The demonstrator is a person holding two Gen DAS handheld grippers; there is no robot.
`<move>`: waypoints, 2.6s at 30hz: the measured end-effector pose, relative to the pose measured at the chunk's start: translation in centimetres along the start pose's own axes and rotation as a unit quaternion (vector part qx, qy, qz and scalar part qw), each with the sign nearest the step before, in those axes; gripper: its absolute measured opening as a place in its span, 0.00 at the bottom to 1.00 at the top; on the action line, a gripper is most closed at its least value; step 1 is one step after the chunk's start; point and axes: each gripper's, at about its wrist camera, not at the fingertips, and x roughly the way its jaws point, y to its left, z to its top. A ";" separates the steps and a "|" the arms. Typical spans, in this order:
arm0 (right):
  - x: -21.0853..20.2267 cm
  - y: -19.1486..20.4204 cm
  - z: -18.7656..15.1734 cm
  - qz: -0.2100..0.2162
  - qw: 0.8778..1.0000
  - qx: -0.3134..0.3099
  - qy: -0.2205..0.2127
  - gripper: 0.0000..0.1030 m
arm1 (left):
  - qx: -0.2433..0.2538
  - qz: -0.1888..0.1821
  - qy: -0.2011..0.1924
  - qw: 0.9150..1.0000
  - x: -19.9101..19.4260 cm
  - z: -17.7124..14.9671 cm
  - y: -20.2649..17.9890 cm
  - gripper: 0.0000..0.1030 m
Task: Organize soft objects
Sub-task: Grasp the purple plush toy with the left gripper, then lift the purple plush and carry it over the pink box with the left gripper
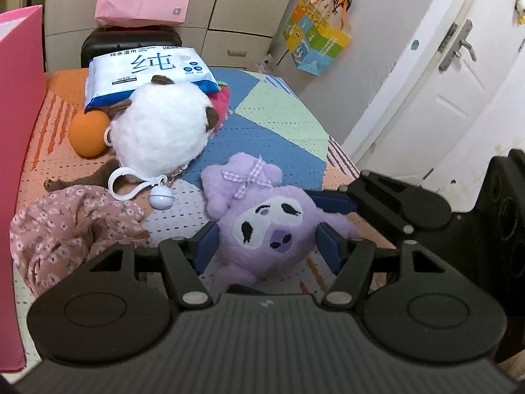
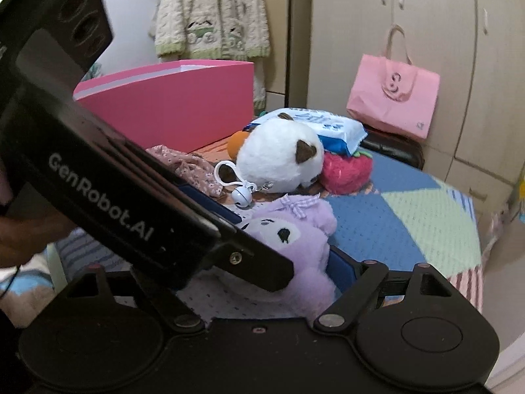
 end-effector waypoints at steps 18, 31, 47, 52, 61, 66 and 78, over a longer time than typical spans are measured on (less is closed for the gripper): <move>-0.9 1.0 -1.0 -0.036 0.993 0.113 -0.002 0.70 | 0.006 0.018 0.036 0.999 -0.2 -0.9 -1.8 0.58; -3.8 3.0 -0.7 -0.013 0.992 0.124 0.007 0.70 | -0.008 0.012 0.068 0.998 -3.2 -1.7 -2.9 0.58; -5.5 6.6 2.3 0.020 0.994 0.087 0.070 0.69 | -0.039 -0.029 0.081 0.995 -8.3 -2.8 -2.1 0.58; -6.0 8.5 3.8 0.038 0.994 0.056 0.086 0.69 | -0.044 -0.035 0.084 0.995 -10.7 -3.1 -1.4 0.57; -5.5 12.7 5.6 0.087 0.989 0.041 0.110 0.69 | -0.091 -0.024 0.103 0.990 -15.1 -4.3 1.1 0.57; -5.0 15.1 6.7 0.117 0.985 0.037 0.118 0.69 | -0.109 -0.031 0.117 0.987 -17.7 -4.9 2.7 0.57; -4.8 19.8 10.5 0.134 0.987 -0.002 0.084 0.69 | -0.101 -0.030 0.083 0.991 -23.8 -4.4 5.2 0.57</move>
